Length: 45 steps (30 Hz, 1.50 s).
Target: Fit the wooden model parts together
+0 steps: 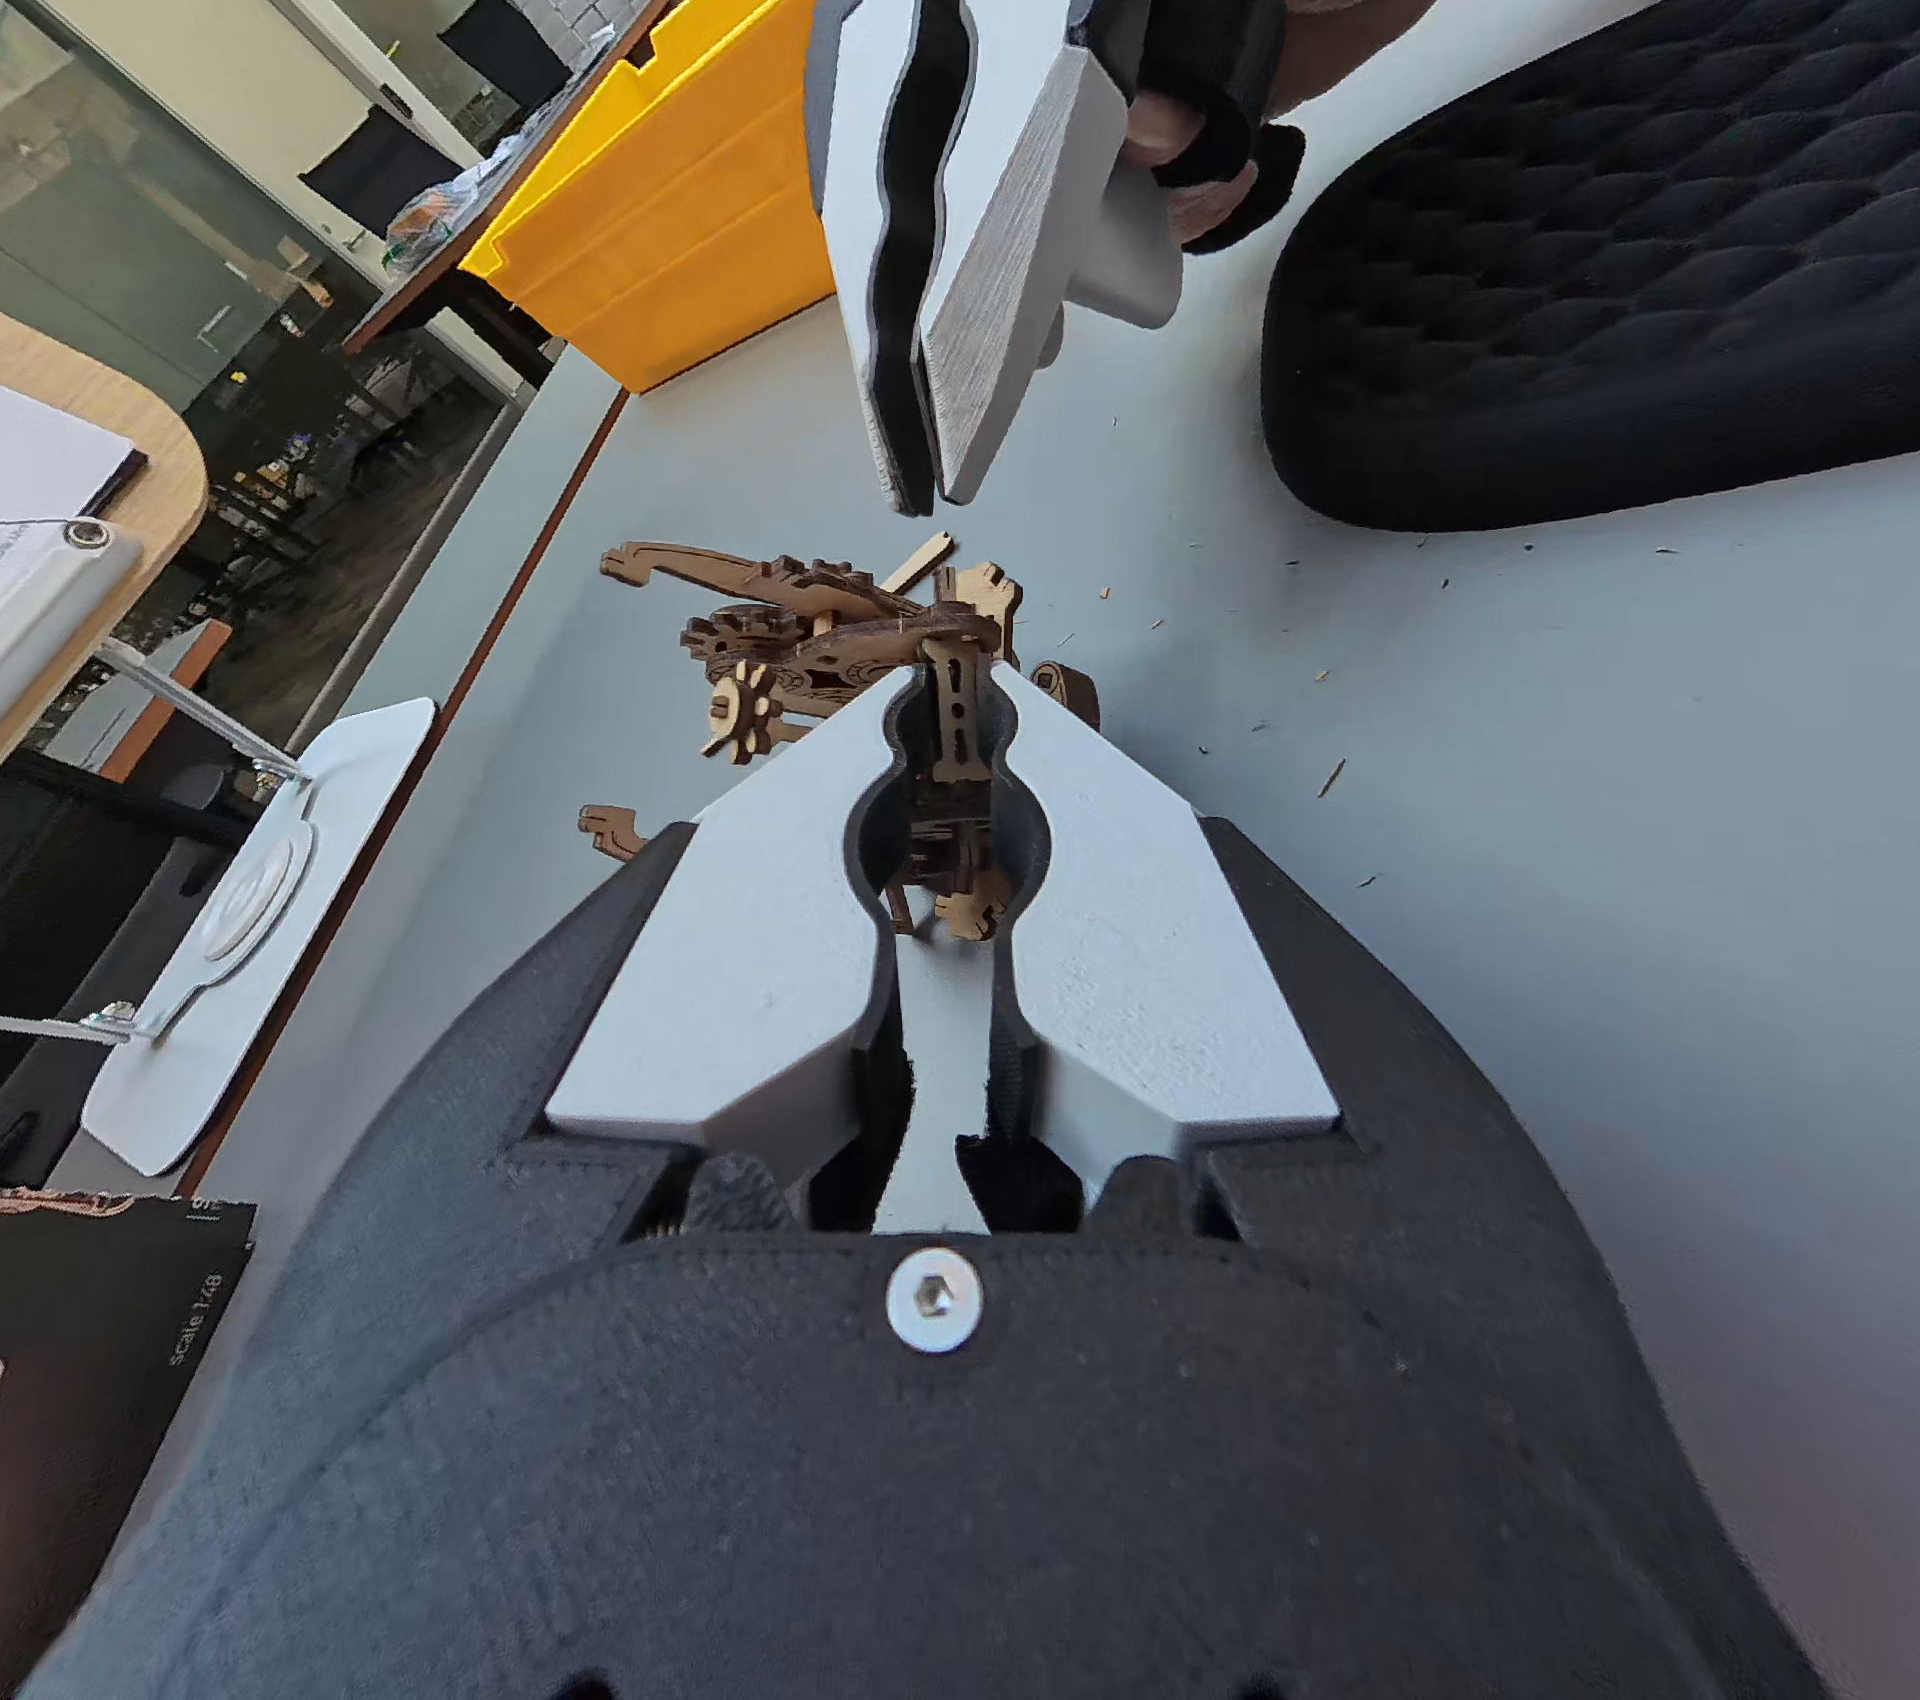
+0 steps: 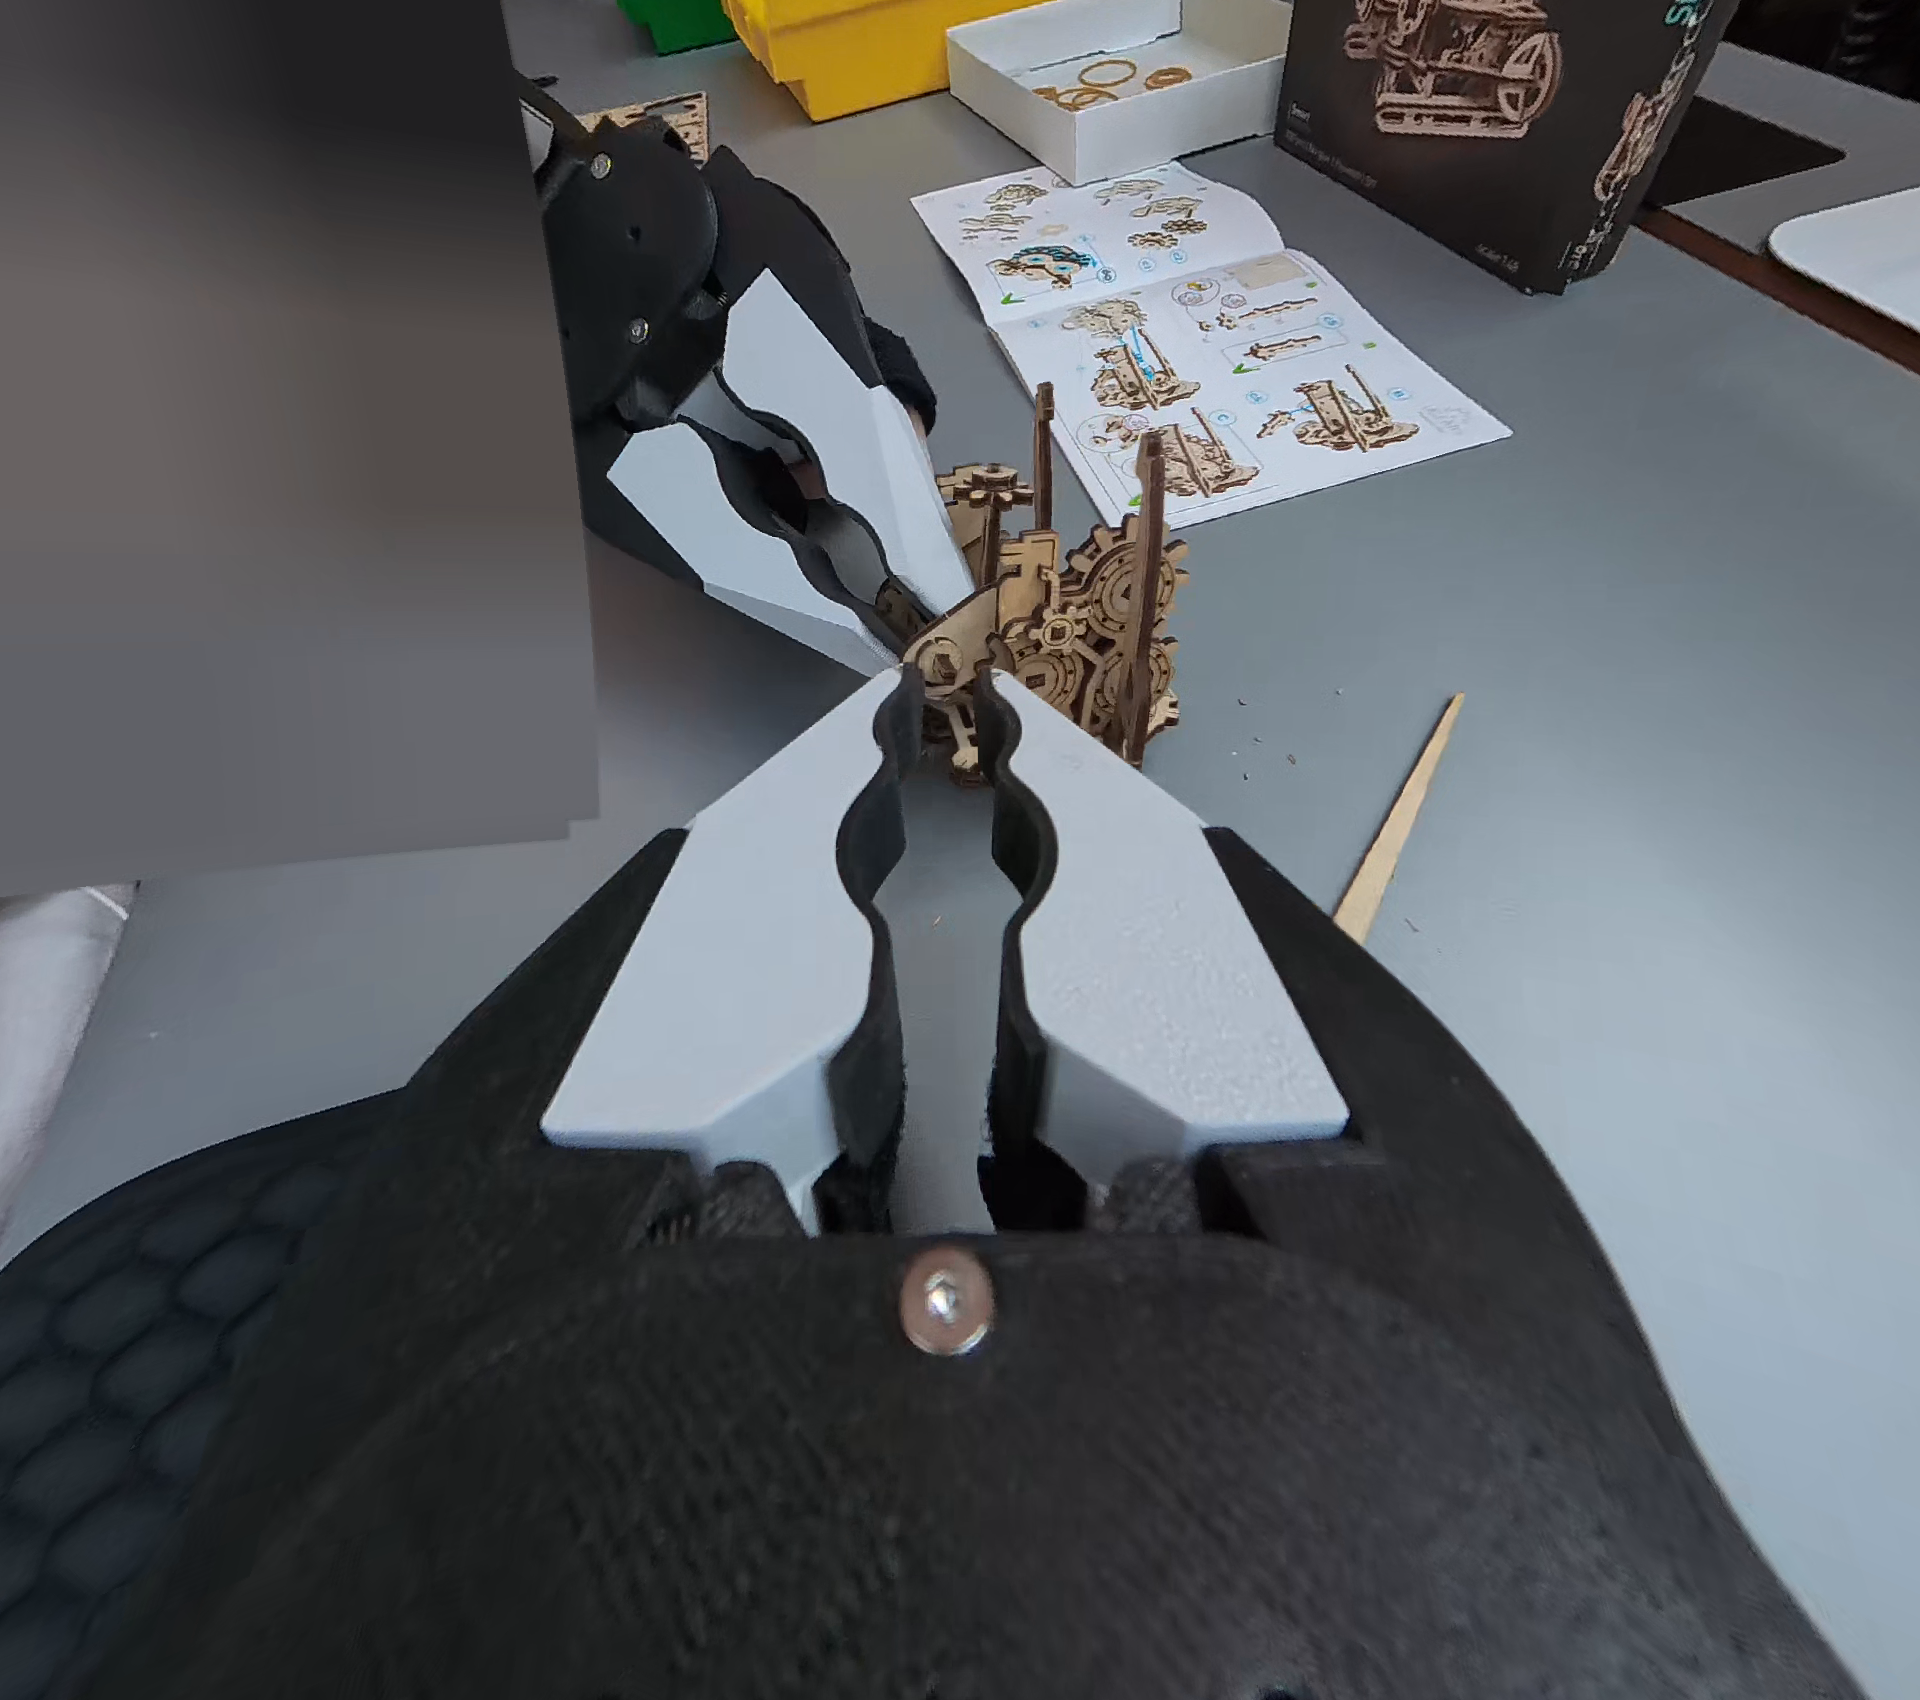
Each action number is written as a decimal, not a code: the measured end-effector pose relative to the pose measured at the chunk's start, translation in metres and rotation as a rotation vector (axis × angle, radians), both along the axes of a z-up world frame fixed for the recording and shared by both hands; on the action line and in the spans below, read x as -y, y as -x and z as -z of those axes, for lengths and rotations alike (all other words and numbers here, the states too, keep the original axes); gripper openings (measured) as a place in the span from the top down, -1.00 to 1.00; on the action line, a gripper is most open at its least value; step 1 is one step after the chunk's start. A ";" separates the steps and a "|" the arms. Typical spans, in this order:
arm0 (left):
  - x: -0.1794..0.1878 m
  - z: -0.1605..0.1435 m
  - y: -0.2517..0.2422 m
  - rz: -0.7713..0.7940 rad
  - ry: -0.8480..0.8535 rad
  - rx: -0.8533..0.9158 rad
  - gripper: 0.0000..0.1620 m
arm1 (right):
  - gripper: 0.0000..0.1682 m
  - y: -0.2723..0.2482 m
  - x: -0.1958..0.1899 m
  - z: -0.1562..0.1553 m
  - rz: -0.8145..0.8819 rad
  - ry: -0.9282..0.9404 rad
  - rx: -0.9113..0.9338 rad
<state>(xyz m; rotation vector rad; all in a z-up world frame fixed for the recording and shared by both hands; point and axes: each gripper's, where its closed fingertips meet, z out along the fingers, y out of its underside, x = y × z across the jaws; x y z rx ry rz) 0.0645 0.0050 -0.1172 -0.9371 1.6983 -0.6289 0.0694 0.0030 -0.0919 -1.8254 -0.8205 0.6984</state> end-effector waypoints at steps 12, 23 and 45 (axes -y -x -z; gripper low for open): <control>0.009 0.000 0.003 0.065 -0.004 -0.003 0.94 | 0.97 0.007 0.001 0.009 -0.040 0.079 -0.049; 0.011 0.000 0.004 0.079 -0.016 0.002 0.94 | 0.98 0.010 0.006 0.008 -0.070 0.085 -0.049; 0.016 -0.002 0.005 0.106 -0.035 0.006 0.93 | 0.99 0.016 0.011 0.008 -0.103 0.085 -0.027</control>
